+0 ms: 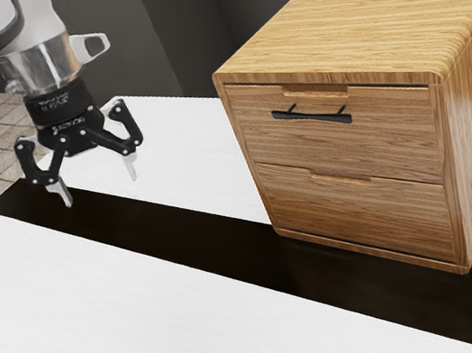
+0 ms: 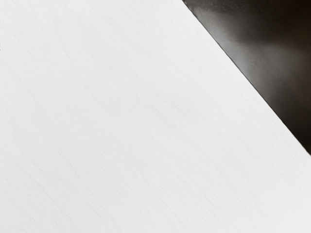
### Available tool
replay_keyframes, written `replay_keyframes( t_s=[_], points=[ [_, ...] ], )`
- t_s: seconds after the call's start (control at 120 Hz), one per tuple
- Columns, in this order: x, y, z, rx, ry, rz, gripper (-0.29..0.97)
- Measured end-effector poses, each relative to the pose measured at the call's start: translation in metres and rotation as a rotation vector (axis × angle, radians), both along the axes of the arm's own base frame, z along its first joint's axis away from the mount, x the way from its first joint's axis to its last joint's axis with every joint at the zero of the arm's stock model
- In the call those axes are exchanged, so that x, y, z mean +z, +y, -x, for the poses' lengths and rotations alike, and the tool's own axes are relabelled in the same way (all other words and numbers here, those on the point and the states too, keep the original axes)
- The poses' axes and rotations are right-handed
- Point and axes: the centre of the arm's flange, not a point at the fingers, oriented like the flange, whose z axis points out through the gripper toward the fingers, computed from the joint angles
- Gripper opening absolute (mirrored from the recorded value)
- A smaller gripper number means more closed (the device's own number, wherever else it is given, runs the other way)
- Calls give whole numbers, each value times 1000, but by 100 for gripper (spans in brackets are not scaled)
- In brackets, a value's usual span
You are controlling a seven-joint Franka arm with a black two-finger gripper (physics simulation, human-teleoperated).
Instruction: Pull the drawer handle with one arm to open the drawer
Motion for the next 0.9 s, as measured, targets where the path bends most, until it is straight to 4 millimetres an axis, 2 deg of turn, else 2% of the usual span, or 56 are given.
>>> replay_keyframes(
  t_s=[0.108,0.217,0.233,0.292,0.317,0.333,0.425,0.475,0.542,0.617,0.658,0.725,0.767,0.833,0.9],
  points=[
    [7,18,-9,175,-91,-24,66],
    [15,12,-14,285,-149,-25,66],
    [28,9,-9,297,-179,-22,66],
    [94,-7,27,326,-327,0,66],
    [108,-14,35,336,-369,7,66],
    [111,-20,33,340,-385,10,66],
    [79,-65,-16,330,-388,34,66],
    [68,-90,-34,322,-402,51,66],
    [57,-118,-38,322,-425,88,65],
    [18,-139,-33,341,-440,149,63],
    [6,-133,-35,384,-474,183,63],
    [-4,-95,-30,496,-547,213,61],
    [-4,-81,-26,543,-594,230,60],
    [2,-80,-27,576,-666,262,58],
    [11,-92,-26,579,-723,297,58]
  ],
)
